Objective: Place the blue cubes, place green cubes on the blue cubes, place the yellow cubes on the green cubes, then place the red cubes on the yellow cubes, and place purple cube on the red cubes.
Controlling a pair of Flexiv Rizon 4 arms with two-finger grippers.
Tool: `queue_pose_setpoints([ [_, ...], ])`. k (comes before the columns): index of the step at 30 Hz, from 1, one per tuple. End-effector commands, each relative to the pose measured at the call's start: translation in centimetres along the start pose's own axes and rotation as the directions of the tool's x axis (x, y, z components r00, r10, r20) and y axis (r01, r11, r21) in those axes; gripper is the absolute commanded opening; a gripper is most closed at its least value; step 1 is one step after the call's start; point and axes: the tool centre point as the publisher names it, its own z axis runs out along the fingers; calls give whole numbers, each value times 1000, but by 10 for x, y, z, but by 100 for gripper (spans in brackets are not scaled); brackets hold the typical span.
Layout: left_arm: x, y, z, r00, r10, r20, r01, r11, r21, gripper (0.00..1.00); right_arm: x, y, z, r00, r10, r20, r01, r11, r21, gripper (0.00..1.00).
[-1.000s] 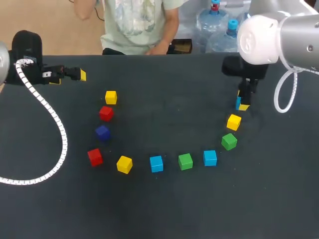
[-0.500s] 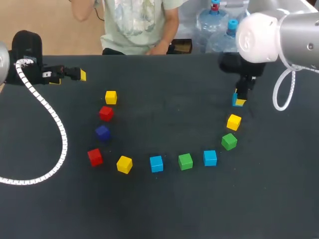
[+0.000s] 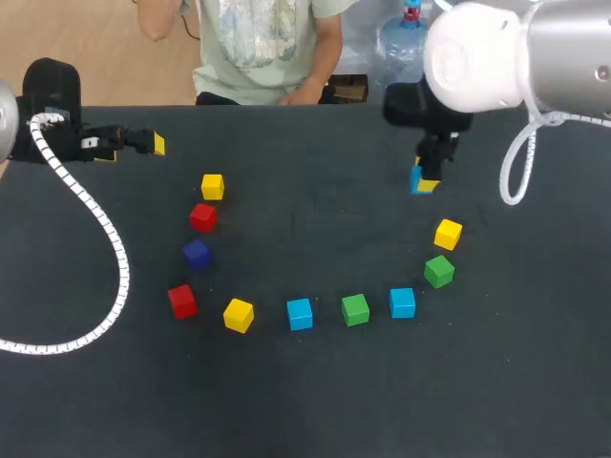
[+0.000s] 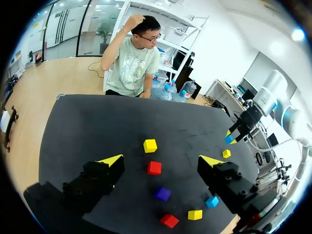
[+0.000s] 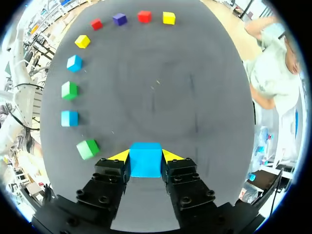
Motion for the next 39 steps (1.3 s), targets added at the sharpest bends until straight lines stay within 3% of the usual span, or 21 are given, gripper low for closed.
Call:
queue_pose_setpoints([
  [1, 1, 2, 0, 1000, 1, 6, -1, 1000, 9, 100, -10, 13, 4, 1000, -3, 0, 3, 999, 46, 0],
  [5, 1, 2, 0, 1000, 1, 6, -1, 1000, 9, 100, -25, 22, 9, 999, -10, 41, 9, 1000, 28, 0],
  [18, 1, 2, 0, 1000, 1, 6, -1, 1000, 9, 100, -66, 39, 35, 995, -91, 29, 92, 995, -30, 0],
  [30, 1, 2, 0, 1000, 1, 6, -1, 1000, 9, 100, -86, 46, 54, 991, -132, 32, 134, 989, -66, 0],
  [39, 1, 2, 0, 1000, 1, 6, -1, 1000, 9, 100, -92, 36, 69, 990, -135, 34, 137, 987, -82, 0],
])
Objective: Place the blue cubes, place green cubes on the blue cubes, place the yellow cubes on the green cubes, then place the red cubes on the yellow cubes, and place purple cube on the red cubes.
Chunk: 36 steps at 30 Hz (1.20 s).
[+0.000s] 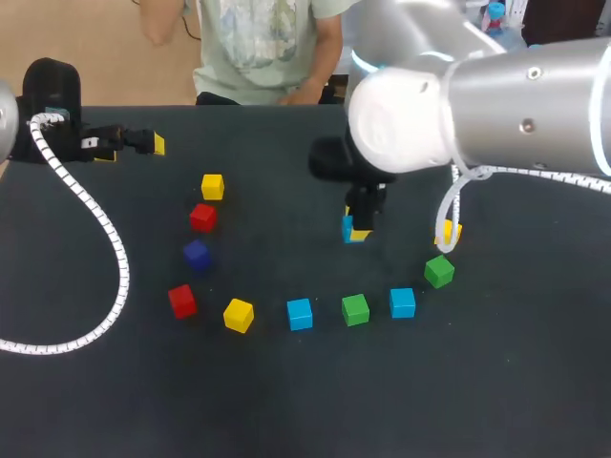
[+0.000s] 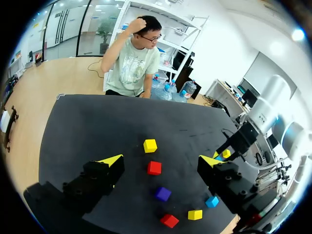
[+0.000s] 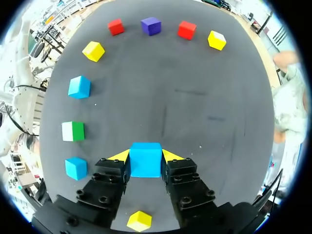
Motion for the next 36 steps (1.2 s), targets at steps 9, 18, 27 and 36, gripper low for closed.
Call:
queue_pose_setpoints([
  [9, 1, 2, 0, 1000, 1, 6, -1, 1000, 9, 100, -3, -14, 10, 1000, 1, -3, -1, 1000, -28, 0],
  [18, 1, 2, 0, 1000, 1, 6, -1, 1000, 9, 100, 0, -16, 12, 1000, 7, -18, -8, 1000, -23, 0],
  [27, 1, 2, 0, 1000, 1, 6, -1, 1000, 9, 100, 3, -16, 14, 1000, 10, -28, -11, 1000, -22, 0],
  [36, 1, 2, 0, 1000, 1, 6, -1, 1000, 9, 100, 2, -15, 18, 999, 7, -31, -8, 1000, -27, 0],
])
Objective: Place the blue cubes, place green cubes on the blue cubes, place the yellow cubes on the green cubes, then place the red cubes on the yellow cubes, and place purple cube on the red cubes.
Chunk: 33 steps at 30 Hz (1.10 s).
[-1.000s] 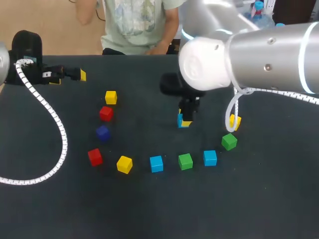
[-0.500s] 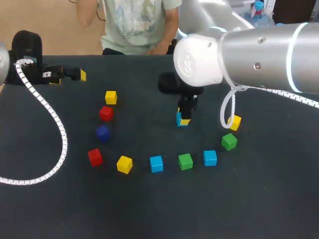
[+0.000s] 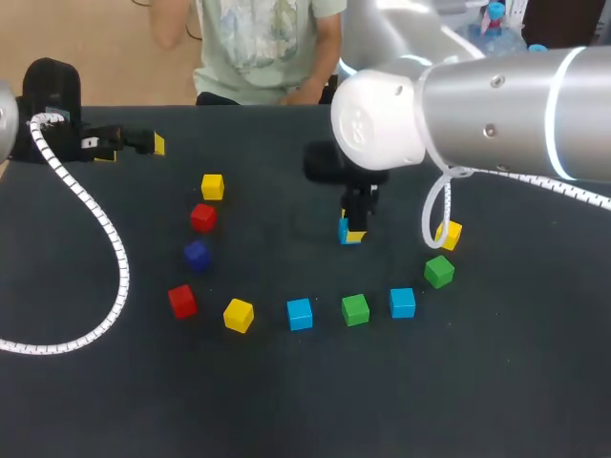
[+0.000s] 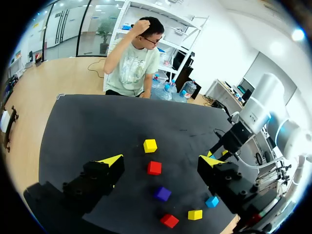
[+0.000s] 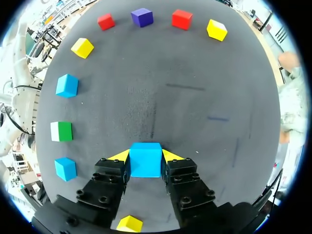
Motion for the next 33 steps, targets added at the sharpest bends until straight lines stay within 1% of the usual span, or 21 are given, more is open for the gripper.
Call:
queue_pose_setpoints([
  [1, 1, 2, 0, 1000, 1, 6, -1, 1000, 9, 100, -1, -1, 1, 1000, 1, -1, -1, 1000, 2, 0],
  [15, 1, 2, 0, 1000, 1, 6, -1, 1000, 9, 100, -5, -5, 0, 1000, -10, -10, 10, 1000, 10, 0],
  [33, 1, 2, 0, 1000, 1, 6, -1, 1000, 9, 100, -5, -11, 2, 1000, -8, -16, 8, 1000, 11, 0],
])
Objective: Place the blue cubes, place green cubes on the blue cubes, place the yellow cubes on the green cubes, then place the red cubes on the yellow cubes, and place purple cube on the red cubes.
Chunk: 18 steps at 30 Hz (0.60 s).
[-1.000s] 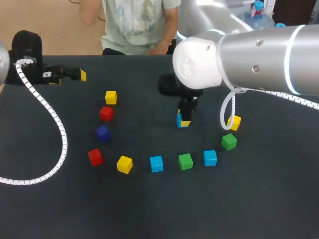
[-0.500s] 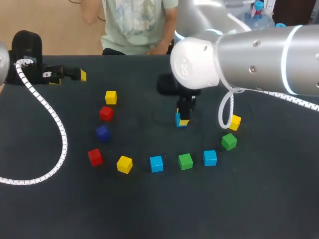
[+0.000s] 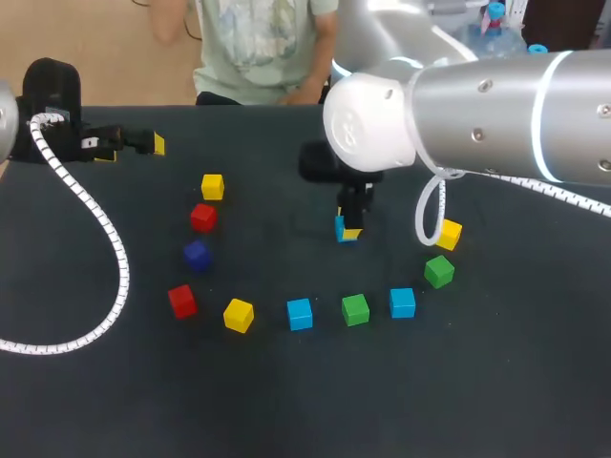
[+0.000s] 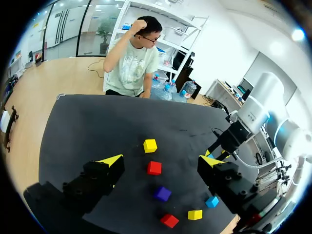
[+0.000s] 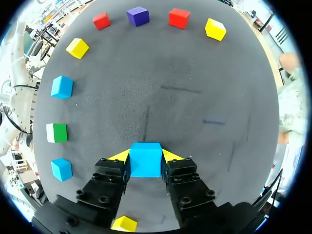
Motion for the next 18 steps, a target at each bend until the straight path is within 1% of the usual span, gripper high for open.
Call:
queue_pose_setpoints([
  [1, 1, 2, 0, 1000, 1, 6, -1, 1000, 9, 100, -1, -2, 0, 1000, 1, -1, -1, 1000, -4, 0],
  [6, 1, 2, 0, 1000, 1, 6, -1, 1000, 9, 100, 0, -1, 2, 1000, 2, -1, -2, 1000, -8, 0],
  [8, 1, 2, 0, 1000, 1, 6, -1, 1000, 9, 100, 1, -1, 2, 1000, 3, -1, -3, 1000, -10, 8],
  [9, 1, 2, 0, 1000, 1, 6, -1, 1000, 9, 100, 1, -1, 2, 1000, 4, -1, -4, 1000, -10, 14],
  [10, 1, 2, 0, 1000, 1, 6, -1, 1000, 9, 100, 1, -1, 2, 1000, 5, 0, -5, 1000, -10, 27],
  [11, 1, 2, 0, 1000, 1, 6, -1, 1000, 9, 100, 1, -1, 2, 1000, 4, 0, -4, 1000, -10, 33],
  [12, 1, 2, 0, 1000, 1, 6, -1, 1000, 9, 100, 1, -1, 2, 1000, 7, 9, -7, 1000, -10, 42],
  [13, 1, 2, 0, 1000, 1, 6, -1, 1000, 9, 100, 1, 0, 1, 1000, 6, 10, -6, 1000, -11, 69],
  [14, 1, 2, 0, 1000, 1, 6, -1, 1000, 9, 100, 2, 0, 1, 1000, 8, 14, -8, 1000, -9, 100],
  [18, 1, 2, 0, 1000, 1, 6, -1, 1000, 9, 100, 2, 0, -1, 1000, 12, 26, -12, 1000, -4, 100],
])
